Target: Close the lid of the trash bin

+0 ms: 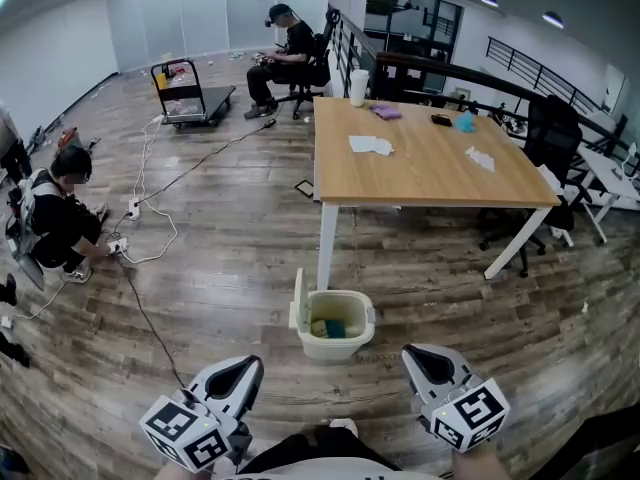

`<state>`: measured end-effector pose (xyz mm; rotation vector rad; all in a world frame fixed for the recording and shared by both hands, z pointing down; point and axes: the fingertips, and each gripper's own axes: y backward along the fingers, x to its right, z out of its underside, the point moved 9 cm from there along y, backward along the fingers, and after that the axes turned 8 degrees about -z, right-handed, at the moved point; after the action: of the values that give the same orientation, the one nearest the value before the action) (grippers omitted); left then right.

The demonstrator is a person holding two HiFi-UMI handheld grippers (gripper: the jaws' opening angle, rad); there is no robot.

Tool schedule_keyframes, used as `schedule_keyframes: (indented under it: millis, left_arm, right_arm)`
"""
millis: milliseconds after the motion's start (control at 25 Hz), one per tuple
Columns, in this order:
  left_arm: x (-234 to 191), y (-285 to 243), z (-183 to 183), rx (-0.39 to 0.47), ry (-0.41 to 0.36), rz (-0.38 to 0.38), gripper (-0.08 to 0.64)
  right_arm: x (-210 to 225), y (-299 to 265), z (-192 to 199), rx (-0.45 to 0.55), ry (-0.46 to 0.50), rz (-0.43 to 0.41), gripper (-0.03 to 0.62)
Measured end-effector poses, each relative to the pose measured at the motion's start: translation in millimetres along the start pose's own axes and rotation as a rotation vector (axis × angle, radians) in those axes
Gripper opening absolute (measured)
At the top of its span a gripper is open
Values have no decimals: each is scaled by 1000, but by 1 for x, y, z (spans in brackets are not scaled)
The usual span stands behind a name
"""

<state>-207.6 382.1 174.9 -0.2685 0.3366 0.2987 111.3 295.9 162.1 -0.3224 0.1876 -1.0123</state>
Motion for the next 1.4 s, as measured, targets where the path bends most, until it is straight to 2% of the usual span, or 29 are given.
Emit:
schedule_keyframes:
  millis: [280,1080,1160,1320,1400]
  left_arm:
    - [8,-12,3,3,6,-17,6]
    - [29,-74,13,26,54,-116,6]
    - [31,-84,13,29,57,-124,6]
    - [36,-102,16,27,38,-145,7]
    - [37,-106,19,26,42,-155,6]
  right_arm:
    - [17,1,1,1,6,-13,11]
    - [97,-12,4,11,33,-123,11]
    - [108,-11,6,53,-4,-144,11]
    - [128,-8,6,204,-105,-224,11]
    - [136,-9,9,212,-118,-235,11]
